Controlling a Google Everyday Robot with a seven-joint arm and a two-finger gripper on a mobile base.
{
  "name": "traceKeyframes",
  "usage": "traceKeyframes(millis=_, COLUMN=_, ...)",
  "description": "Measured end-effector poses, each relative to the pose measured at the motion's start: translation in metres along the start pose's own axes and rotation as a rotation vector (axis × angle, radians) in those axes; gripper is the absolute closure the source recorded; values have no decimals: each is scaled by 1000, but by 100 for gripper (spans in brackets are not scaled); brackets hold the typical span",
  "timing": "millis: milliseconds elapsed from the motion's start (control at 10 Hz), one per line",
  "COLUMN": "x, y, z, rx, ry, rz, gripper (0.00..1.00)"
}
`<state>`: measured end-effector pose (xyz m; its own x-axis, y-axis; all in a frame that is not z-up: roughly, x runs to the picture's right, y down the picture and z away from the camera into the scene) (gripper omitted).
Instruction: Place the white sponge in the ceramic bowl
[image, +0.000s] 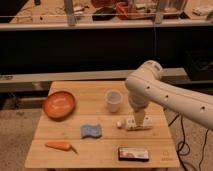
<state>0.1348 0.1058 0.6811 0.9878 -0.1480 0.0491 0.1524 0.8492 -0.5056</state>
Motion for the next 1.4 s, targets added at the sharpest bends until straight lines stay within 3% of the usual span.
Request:
traceKeyframes(millis=500, x=-42, y=-10, z=0, rx=36, ry=-92, rz=-74, gripper=20)
traceKeyframes(millis=900, x=-67, y=-9, z=10, rx=66, ry=-123, rz=-130, gripper=20)
traceKeyframes(millis=1200, x=-95, y=-7, z=19, rx=82, ry=-149, rz=-229, gripper=20)
traceKeyframes(millis=1400, x=-102, y=-4, z=24, rx=84, ry=-159, rz=-246, gripper=20)
